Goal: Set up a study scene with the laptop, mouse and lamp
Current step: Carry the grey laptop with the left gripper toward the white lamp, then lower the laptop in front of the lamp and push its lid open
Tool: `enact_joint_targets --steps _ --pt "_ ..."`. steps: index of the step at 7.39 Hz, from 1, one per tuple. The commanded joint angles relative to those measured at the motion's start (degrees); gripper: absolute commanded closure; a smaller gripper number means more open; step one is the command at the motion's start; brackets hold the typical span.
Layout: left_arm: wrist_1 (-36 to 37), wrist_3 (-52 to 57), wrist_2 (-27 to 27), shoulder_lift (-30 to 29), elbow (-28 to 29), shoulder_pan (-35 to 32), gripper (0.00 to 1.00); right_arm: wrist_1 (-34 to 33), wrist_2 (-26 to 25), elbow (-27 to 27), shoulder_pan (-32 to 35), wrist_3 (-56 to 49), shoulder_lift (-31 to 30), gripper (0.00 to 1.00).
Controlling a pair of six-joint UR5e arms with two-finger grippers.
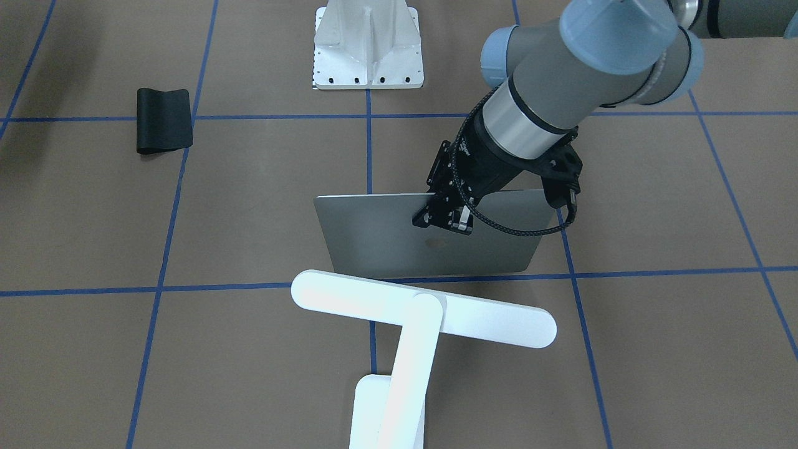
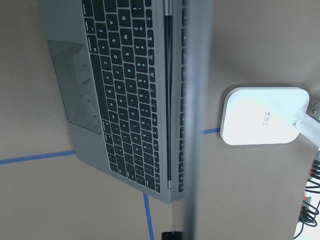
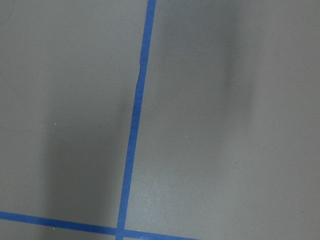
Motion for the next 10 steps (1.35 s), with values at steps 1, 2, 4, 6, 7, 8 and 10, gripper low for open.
enact_joint_targets --steps 1,2,4,6,7,8,10 --pt "-1.1 -2.9 4.0 -0.8 0.1 3.9 1.00 0.0 -0.2 -0.1 0.0 0.0 0.2 0.00" --pt "-4.4 -3.5 7.4 -0.7 1.9 4.5 1.00 0.0 -0.2 -0.1 0.0 0.0 0.2 0.00" --pt "-10.6 -3.6 11.7 -0.9 6.7 4.7 1.00 0.1 -0.2 -0.1 0.0 0.0 -0.1 0.00" --pt "-17.0 -6.2 19.3 -1.4 10.8 6.3 1.00 0.0 -0.1 -0.1 0.0 0.0 0.0 0.00" --pt "-19.1 -6.3 22.9 -2.6 14.2 7.6 1.00 0.0 -0.2 -0.2 0.0 0.0 0.2 0.00" --pt "-20.8 -6.2 24.5 -2.9 16.3 7.7 1.00 0.0 -0.2 -0.2 0.0 0.0 0.2 0.00" --pt "-22.7 -1.0 24.5 -2.9 17.9 7.7 1.00 0.0 -0.2 -0.4 0.0 -0.1 0.1 0.00"
